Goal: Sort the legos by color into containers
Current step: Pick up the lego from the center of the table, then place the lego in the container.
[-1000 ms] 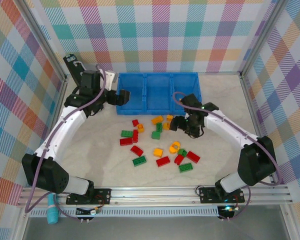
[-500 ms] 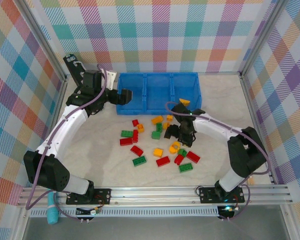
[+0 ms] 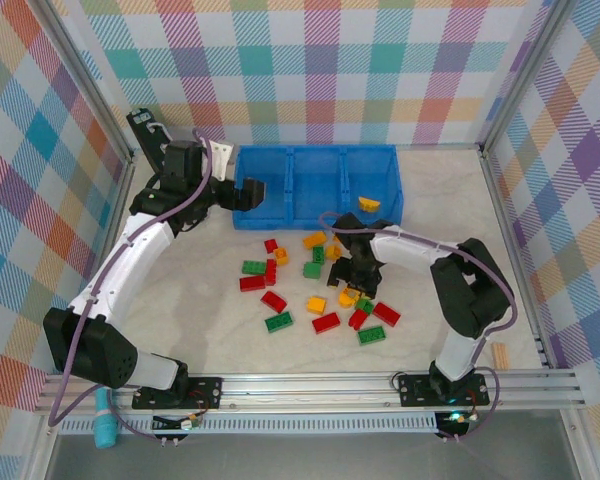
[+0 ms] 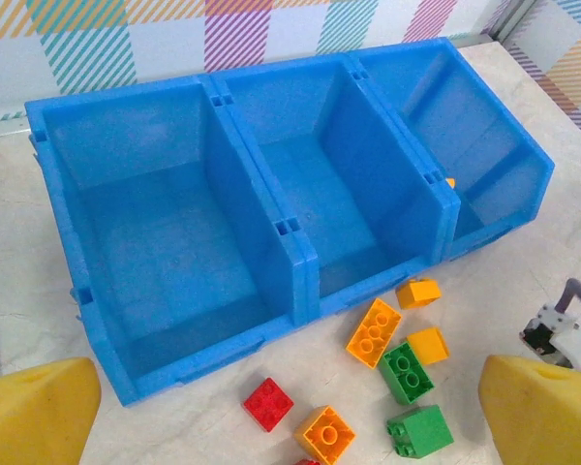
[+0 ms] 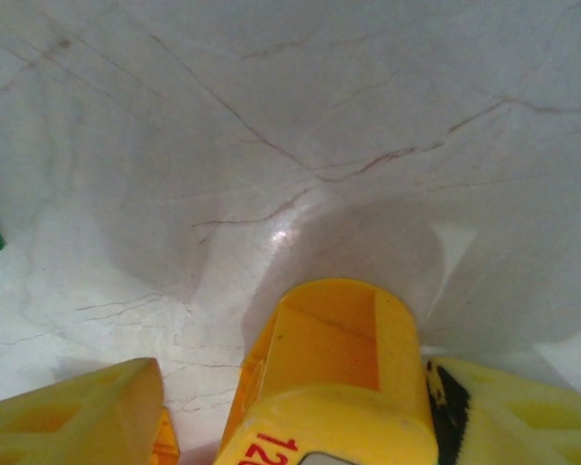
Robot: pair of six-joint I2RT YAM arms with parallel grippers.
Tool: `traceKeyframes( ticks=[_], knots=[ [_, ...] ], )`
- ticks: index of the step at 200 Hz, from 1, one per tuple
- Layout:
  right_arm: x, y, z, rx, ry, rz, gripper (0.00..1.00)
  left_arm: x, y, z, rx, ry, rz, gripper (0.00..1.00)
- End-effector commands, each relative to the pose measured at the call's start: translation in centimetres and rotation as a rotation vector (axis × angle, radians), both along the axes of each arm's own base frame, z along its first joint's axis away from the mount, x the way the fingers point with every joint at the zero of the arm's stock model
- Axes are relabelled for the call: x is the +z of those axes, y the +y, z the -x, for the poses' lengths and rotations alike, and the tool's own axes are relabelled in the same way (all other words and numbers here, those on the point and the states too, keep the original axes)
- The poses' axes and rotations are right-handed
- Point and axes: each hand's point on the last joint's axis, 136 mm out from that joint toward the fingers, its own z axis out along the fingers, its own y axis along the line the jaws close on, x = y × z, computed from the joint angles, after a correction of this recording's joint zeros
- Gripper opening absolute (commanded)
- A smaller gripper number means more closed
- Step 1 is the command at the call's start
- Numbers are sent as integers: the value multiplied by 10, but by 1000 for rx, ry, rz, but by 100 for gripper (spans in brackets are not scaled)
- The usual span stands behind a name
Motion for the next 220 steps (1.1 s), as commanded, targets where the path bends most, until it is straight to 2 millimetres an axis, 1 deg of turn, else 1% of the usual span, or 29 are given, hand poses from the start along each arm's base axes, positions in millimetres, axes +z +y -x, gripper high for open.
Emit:
traceKeyframes(
  ticks=[1,26,45,67,80,94,110,119,145,166,178,205,220],
  knots=[
    [1,2,4,30,20,19,65,-2,-4,8,-11,17,12,100],
    [-1,-1,5,44,19,32,51,-4,-2,7,-4,19,6,100],
    [2,-1,4,61,7,29,44,-8,-2,6,-2,27,3,100],
    [17,-5,-7,103,-57,53,39,-9,-3,5,1,32,4,100],
    [32,-8,-20,136,-115,71,38,-8,-2,4,4,30,1,100],
    [51,-11,-37,157,-170,78,38,-7,-2,2,6,27,-2,100],
    [68,-16,-56,164,-220,82,38,-6,-1,0,10,24,-9,100],
    [79,-20,-70,174,-262,87,38,-5,-1,-1,12,23,-12,100],
    [102,-38,-109,195,-356,140,39,-6,0,-4,18,25,-25,100],
    [114,-57,-143,213,-424,208,39,-6,2,-5,24,27,-42,100],
    [119,-63,-162,219,-470,227,39,-7,3,-7,30,29,-49,100],
    [122,-73,-210,195,-549,238,39,-7,3,-11,33,36,-55,100],
    [120,-76,-233,174,-574,243,39,-7,3,-13,39,42,-57,100]
  ],
)
